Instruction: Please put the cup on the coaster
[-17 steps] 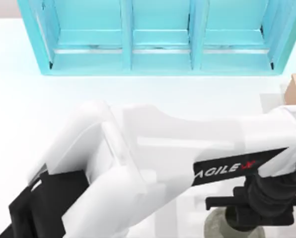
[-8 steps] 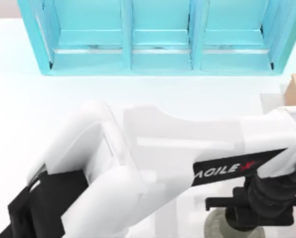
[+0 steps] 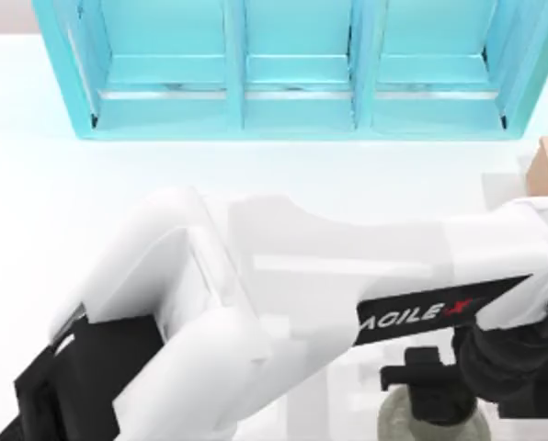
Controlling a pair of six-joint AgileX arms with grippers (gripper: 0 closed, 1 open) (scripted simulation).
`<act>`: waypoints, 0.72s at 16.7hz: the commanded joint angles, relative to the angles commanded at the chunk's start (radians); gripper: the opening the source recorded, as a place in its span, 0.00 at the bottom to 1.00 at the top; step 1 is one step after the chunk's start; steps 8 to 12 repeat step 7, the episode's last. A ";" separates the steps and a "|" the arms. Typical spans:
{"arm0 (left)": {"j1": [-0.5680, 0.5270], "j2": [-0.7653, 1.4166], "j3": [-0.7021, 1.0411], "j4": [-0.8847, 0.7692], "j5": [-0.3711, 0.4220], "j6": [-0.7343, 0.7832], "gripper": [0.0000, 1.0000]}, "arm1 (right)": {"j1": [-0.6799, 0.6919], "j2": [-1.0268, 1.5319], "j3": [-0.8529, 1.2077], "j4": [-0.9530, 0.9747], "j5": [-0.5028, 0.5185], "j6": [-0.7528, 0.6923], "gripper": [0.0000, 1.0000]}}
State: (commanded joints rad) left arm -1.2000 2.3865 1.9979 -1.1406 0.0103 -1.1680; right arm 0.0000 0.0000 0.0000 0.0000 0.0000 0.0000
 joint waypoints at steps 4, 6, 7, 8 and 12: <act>0.000 0.000 0.000 0.000 0.000 0.000 1.00 | 0.000 0.000 0.000 0.000 0.000 0.000 1.00; 0.000 0.000 0.000 0.000 0.000 0.000 1.00 | 0.000 0.000 0.000 0.000 0.000 0.000 1.00; 0.000 0.000 0.000 0.000 0.000 0.000 1.00 | 0.000 0.000 0.000 0.000 0.000 0.000 1.00; 0.000 0.000 0.000 0.000 0.000 0.000 1.00 | 0.000 0.000 0.000 0.000 0.000 0.000 1.00; 0.000 0.000 0.000 0.000 0.000 0.000 1.00 | 0.000 0.000 0.000 0.000 0.000 0.000 1.00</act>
